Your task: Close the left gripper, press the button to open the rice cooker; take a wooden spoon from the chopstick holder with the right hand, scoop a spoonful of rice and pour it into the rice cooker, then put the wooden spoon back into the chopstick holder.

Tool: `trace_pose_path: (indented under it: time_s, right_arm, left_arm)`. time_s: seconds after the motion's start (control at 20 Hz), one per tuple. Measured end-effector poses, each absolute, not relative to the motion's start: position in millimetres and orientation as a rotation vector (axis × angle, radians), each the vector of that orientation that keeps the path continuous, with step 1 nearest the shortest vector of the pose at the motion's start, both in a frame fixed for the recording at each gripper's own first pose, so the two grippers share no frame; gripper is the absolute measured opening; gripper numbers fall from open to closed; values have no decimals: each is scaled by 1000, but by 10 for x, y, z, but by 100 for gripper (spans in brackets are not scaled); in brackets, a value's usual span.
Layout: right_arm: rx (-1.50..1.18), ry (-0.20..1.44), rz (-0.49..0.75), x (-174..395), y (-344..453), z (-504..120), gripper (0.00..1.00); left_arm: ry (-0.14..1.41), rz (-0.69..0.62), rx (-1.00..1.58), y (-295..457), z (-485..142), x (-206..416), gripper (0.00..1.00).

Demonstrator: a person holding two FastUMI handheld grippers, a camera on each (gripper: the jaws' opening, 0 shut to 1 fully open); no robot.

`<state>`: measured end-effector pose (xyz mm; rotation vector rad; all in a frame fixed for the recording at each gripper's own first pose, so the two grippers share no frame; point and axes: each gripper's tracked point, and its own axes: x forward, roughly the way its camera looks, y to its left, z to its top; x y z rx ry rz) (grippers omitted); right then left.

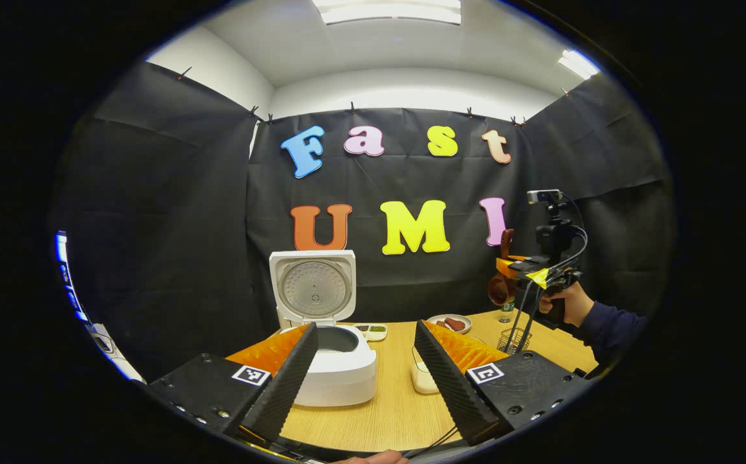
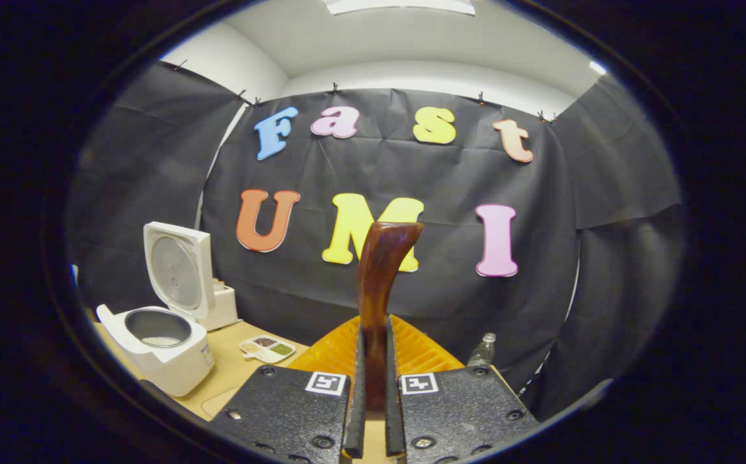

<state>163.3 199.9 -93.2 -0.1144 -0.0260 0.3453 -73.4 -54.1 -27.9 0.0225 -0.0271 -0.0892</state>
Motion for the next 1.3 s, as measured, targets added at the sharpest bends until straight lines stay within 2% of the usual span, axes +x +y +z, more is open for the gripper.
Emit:
trace_pose_path:
  time_s: [0.25,0.8,1.1,1.15,1.2,1.3]
  right_arm:
    - [-100,1,286,1756,1502,-1176,18]
    - [1,158,248,2035,972,-2116,18]
    - [67,195,333,1993,1059,-2244,19]
    - [57,179,319,2029,1011,-2211,22]
    - [38,170,296,2051,920,-2175,29]
    - [-6,104,240,2088,806,-2014,68]
  left_arm:
    - [-33,-84,20,-554,-266,-720,95]
    - [-98,-49,51,-533,-163,-623,95]
    - [-103,-69,22,-650,-142,-171,95]
    - [-95,-64,17,-616,-101,-46,95]
    - [-81,-65,11,-598,-107,66,95]
    - [-63,-67,1,-548,-119,198,95]
